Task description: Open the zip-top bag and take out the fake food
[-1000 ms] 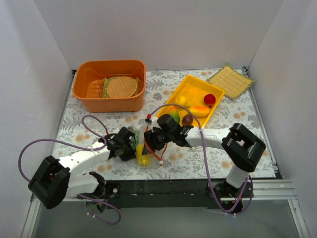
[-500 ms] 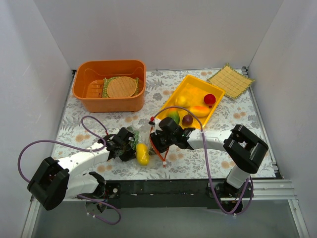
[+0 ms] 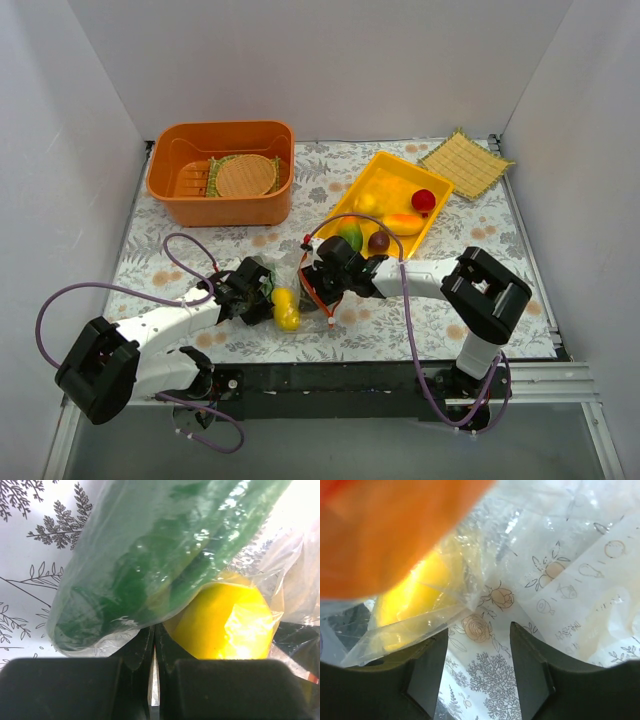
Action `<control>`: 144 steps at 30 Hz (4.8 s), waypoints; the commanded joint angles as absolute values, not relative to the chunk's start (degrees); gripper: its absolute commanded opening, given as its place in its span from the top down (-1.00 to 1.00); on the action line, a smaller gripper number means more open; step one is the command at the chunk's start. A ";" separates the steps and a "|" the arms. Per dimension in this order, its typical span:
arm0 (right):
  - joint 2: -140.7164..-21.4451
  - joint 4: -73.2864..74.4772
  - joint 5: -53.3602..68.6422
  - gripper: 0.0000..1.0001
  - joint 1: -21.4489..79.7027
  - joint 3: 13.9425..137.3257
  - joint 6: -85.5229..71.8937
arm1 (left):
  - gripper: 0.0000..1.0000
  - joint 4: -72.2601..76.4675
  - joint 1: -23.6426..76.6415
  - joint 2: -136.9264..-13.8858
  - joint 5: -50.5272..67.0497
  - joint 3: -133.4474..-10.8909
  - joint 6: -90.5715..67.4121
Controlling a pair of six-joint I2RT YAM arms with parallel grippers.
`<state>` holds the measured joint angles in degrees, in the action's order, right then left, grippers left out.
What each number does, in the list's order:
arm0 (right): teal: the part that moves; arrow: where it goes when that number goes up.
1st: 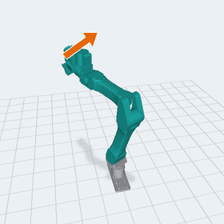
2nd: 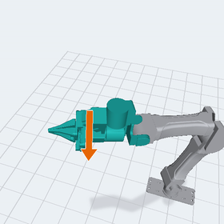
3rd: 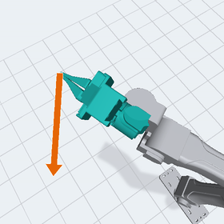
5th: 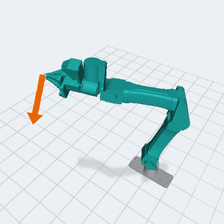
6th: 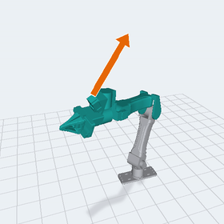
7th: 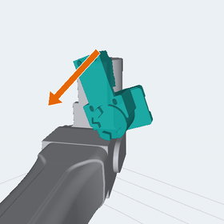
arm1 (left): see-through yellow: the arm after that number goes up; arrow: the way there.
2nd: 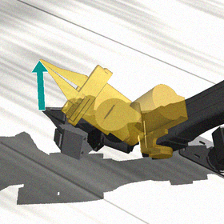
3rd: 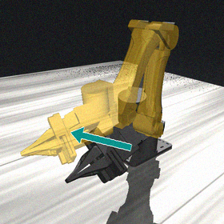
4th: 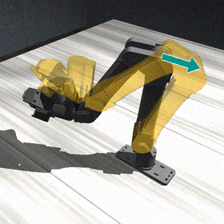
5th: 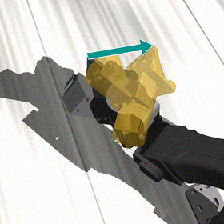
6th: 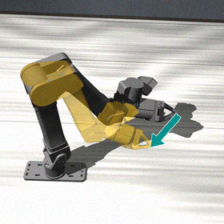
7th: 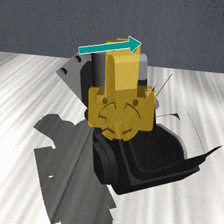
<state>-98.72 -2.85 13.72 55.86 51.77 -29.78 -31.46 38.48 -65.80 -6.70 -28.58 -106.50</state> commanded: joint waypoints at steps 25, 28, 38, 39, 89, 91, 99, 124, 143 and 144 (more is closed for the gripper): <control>-99.40 -8.09 17.84 -0.33 59.06 57.48 -32.34 | 1.00 -33.31 38.76 -66.27 -7.91 -26.10 -105.29; -100.63 -6.95 18.19 -0.33 59.68 58.62 -31.64 | 1.00 -32.96 38.76 -66.18 -7.82 -25.93 -105.47; -106.08 -1.76 17.40 -0.38 62.84 63.02 -30.15 | 1.00 -33.05 38.76 -65.83 -8.52 -25.75 -106.52; -106.08 -1.76 17.40 -0.37 62.84 62.41 -30.15 | 1.00 -33.31 38.76 -65.74 -8.79 -25.58 -107.05; -76.12 37.01 0.26 0.64 42.99 67.41 -13.89 | 1.00 -37.44 38.50 -68.73 -15.91 -28.91 -113.47; -76.29 36.22 -1.65 0.64 40.27 67.41 -13.62 | 1.00 -37.44 38.50 -68.47 -15.82 -29.18 -112.94; -89.35 22.00 -3.34 0.59 24.89 74.08 -15.02 | 1.00 -38.84 38.50 -68.20 -15.82 -32.60 -109.08; -88.62 21.90 4.56 0.02 24.33 71.49 -18.45 | -0.33 -46.49 32.97 -63.63 -21.35 -47.11 -100.72; -88.41 -8.77 24.43 0.65 43.85 48.08 -35.67 | -0.09 -36.65 30.23 -72.07 -22.94 -38.85 -99.93; -89.29 -9.92 24.61 0.63 44.29 48.25 -36.03 | -0.06 -36.48 30.23 -72.68 -22.77 -38.50 -100.11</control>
<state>-86.61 -1.10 21.85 41.60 46.09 -32.69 -38.72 30.48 -72.03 -21.61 -40.29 -99.70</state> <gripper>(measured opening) 0.167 0.558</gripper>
